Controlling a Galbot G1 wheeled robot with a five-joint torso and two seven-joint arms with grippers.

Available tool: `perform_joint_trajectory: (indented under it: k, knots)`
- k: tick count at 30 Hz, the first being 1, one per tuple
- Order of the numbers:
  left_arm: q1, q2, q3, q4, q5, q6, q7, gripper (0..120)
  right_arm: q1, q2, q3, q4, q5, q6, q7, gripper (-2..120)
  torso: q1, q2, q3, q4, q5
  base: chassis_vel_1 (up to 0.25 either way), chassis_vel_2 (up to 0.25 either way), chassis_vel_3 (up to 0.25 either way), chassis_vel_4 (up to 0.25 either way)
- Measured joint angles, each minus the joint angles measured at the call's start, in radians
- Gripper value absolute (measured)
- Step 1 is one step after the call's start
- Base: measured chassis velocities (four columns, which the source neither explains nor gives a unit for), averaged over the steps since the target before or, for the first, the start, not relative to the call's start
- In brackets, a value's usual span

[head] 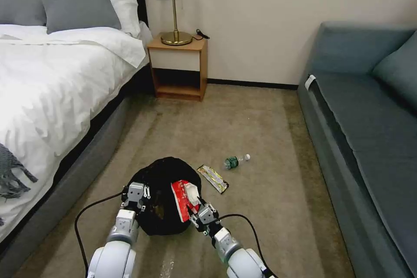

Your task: Pick up the trash bin, then pick up the garbage on the floor and place it into the trash bin.

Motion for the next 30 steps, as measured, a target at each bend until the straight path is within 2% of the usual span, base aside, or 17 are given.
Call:
perform_joint_trajectory:
  k: [1, 4, 5, 7, 10, 30]
  knots:
    - [0.000, 0.000, 0.000, 0.000, 0.000, 0.000, 0.000, 5, 0.000, 0.000, 0.000, 0.000, 0.000, 0.000, 0.000, 69, 0.000, 0.000, 0.000, 0.0000, 0.0000, 0.000, 0.000, 0.000, 0.000]
    - [0.003, 0.000, 0.000, 0.000, 0.000, 0.000, 0.000, 5, -0.001, -0.001, 0.000, 0.002, 0.000, 0.000, 0.001, 84, 0.000, 0.000, 0.000, 0.0001, -0.0003, 0.000, 0.000, 0.000, 0.000]
    - [0.003, 0.000, 0.000, 0.000, 0.000, 0.000, 0.000, 5, -0.001, -0.001, 0.000, 0.002, 0.000, 0.000, 0.001, 84, 0.000, 0.000, 0.000, 0.0001, -0.0003, 0.000, 0.000, 0.000, 0.000]
    - [0.004, 0.002, -0.003, -0.002, -0.001, 0.000, 0.001, 5, -0.004, -0.004, 0.000, 0.006, 0.000, 0.000, 0.001, 94, 0.000, 0.000, 0.000, 0.0000, -0.0005, 0.000, 0.000, 0.000, 0.000]
    - [0.008, 0.003, -0.004, -0.005, -0.002, 0.000, 0.003, 5, -0.009, -0.006, 0.000, 0.010, 0.000, 0.001, 0.001, 99, 0.000, 0.000, 0.000, 0.0000, -0.0010, 0.000, 0.000, 0.000, 0.000]
    - [0.026, 0.005, -0.011, -0.009, -0.005, -0.028, 0.005, 5, -0.035, -0.008, 0.020, 0.034, -0.009, 0.005, 0.003, 100, 0.000, 0.000, 0.000, 0.0001, -0.0014, 0.000, 0.000, 0.000, 0.000]
